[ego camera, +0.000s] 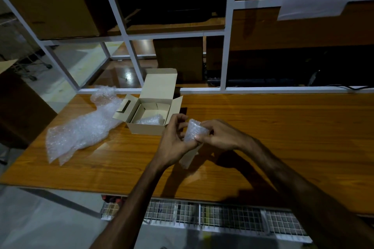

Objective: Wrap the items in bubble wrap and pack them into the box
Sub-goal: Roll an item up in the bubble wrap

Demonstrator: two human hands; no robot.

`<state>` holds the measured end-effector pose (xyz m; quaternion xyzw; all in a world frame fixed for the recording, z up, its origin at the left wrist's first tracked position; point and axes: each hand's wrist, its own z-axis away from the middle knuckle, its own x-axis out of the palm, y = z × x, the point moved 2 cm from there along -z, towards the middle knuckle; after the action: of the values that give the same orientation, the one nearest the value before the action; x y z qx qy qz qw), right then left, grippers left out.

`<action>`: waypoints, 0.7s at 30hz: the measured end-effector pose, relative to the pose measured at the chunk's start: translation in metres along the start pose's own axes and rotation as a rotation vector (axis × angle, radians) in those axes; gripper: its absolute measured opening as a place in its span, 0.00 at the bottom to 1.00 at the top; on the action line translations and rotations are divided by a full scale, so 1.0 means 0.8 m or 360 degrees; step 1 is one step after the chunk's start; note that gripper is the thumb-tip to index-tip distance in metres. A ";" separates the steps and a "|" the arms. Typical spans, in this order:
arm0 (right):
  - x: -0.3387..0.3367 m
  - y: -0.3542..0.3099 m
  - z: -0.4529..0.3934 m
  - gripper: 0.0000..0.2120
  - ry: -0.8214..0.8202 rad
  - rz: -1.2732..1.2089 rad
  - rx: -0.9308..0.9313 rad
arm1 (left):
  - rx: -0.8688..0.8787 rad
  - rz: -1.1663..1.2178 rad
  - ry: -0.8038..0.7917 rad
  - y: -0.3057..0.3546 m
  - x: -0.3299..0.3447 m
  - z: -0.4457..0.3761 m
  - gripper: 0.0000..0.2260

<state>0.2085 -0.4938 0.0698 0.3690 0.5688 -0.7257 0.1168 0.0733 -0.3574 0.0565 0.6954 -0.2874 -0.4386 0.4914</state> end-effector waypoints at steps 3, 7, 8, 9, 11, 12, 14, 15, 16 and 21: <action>0.000 0.002 0.002 0.14 -0.0061 -0.0261 0.0012 | 0.0008 -0.0028 0.0017 0.003 -0.001 0.000 0.35; 0.000 -0.001 0.001 0.21 -0.0114 -0.0323 0.0027 | 0.0010 -0.0032 0.0015 0.002 -0.003 0.001 0.34; 0.000 -0.002 0.000 0.20 -0.0135 -0.0309 0.0035 | 0.0014 -0.0034 0.0017 0.001 -0.004 0.001 0.33; 0.000 -0.003 -0.001 0.18 -0.0148 -0.0306 0.0047 | 0.0027 -0.0041 0.0024 0.001 -0.003 0.002 0.33; 0.003 -0.006 -0.005 0.12 -0.0124 -0.0339 0.0082 | 0.0053 -0.0044 0.0039 0.001 -0.002 0.002 0.32; 0.004 -0.007 -0.006 0.09 -0.0084 -0.0380 0.0098 | 0.0060 -0.0038 0.0043 0.001 -0.001 0.002 0.32; 0.007 -0.011 -0.007 0.07 0.0017 -0.0461 0.0133 | 0.0072 -0.0049 0.0058 0.001 -0.002 0.000 0.34; 0.009 -0.012 -0.006 0.08 0.0070 -0.0502 0.0151 | 0.0083 -0.0076 0.0074 0.003 -0.002 0.000 0.35; 0.009 -0.011 -0.005 0.09 0.0113 -0.0548 0.0173 | 0.0095 -0.0106 0.0101 0.004 -0.003 -0.001 0.36; 0.018 -0.005 0.004 0.11 0.0390 -0.0795 0.0247 | 0.0085 -0.0157 0.0206 -0.004 -0.004 0.008 0.27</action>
<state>0.1949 -0.4915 0.0633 0.3102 0.5948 -0.7234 -0.1636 0.0660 -0.3564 0.0534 0.7486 -0.2319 -0.4085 0.4679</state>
